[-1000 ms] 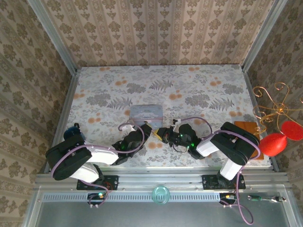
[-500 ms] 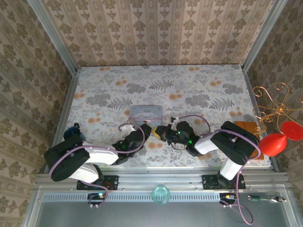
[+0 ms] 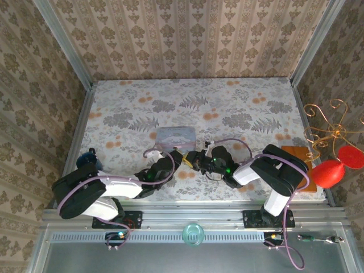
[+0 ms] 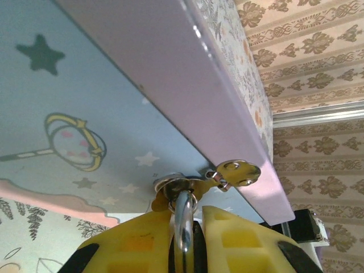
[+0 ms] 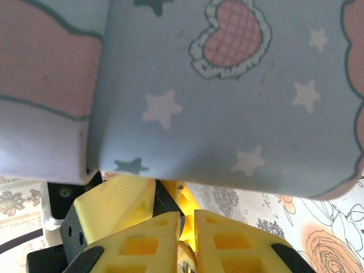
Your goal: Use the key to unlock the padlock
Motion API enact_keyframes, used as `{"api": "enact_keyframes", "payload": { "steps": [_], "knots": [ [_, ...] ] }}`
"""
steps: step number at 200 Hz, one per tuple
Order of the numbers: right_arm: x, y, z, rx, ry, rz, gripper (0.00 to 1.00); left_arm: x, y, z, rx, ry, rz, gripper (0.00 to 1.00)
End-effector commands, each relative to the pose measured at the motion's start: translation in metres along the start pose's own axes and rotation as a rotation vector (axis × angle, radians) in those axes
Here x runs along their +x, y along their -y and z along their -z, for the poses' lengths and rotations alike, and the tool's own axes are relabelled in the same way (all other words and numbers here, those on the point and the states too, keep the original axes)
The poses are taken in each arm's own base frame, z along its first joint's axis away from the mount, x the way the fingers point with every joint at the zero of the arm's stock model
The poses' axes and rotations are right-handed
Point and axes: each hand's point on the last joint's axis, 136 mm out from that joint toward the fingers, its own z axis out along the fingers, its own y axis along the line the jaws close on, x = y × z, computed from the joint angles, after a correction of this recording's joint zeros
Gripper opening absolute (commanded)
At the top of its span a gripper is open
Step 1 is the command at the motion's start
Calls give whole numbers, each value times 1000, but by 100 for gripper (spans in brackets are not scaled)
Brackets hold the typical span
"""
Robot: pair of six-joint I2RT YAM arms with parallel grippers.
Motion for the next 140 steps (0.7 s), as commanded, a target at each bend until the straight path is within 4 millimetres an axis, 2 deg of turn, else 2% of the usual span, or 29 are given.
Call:
{"api": "enact_keyframes", "payload": {
  "steps": [1,15,28,77,81,110,140],
  "knots": [
    [-13,-23,-1,-33,56,77,20,18,15,12,14,-90,-29,0],
    [-14,-10,6,29,73,102,23,9,7,15,-12,-71,-32,0],
    [-13,-6,11,67,68,142,25,2,3,18,-28,-60,-41,0],
    [-9,-2,34,222,47,352,31,-30,-13,42,-111,5,-90,0],
    [-10,-10,39,214,53,382,31,-32,-15,44,-114,8,-89,0],
    [-10,-12,53,268,50,498,33,-46,-17,55,-127,36,-100,0],
    [-8,-18,60,277,40,634,34,-49,-15,56,-130,31,-111,0]
  ]
}}
